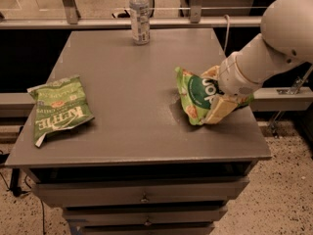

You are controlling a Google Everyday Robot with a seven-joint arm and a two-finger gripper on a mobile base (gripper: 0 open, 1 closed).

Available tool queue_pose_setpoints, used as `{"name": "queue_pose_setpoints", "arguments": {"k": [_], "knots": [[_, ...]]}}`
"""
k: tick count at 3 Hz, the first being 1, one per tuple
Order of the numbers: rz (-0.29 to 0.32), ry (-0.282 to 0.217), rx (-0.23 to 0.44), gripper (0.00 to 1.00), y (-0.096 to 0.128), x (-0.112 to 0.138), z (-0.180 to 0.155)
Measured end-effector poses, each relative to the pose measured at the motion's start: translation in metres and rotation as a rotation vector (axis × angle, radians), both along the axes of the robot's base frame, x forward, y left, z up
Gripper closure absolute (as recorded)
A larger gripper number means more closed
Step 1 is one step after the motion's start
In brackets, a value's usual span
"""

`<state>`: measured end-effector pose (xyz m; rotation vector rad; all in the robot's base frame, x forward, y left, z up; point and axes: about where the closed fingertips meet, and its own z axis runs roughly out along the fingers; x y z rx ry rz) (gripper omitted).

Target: Move green rice chip bag near blue plastic bottle

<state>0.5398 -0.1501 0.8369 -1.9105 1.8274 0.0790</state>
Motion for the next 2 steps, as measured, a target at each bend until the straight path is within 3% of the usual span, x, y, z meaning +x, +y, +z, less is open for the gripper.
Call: {"name": "queue_pose_setpoints", "arguments": {"k": [2], "knots": [[0.005,-0.007,-0.002,0.87,0.0004,0.0029,0.0016]]}}
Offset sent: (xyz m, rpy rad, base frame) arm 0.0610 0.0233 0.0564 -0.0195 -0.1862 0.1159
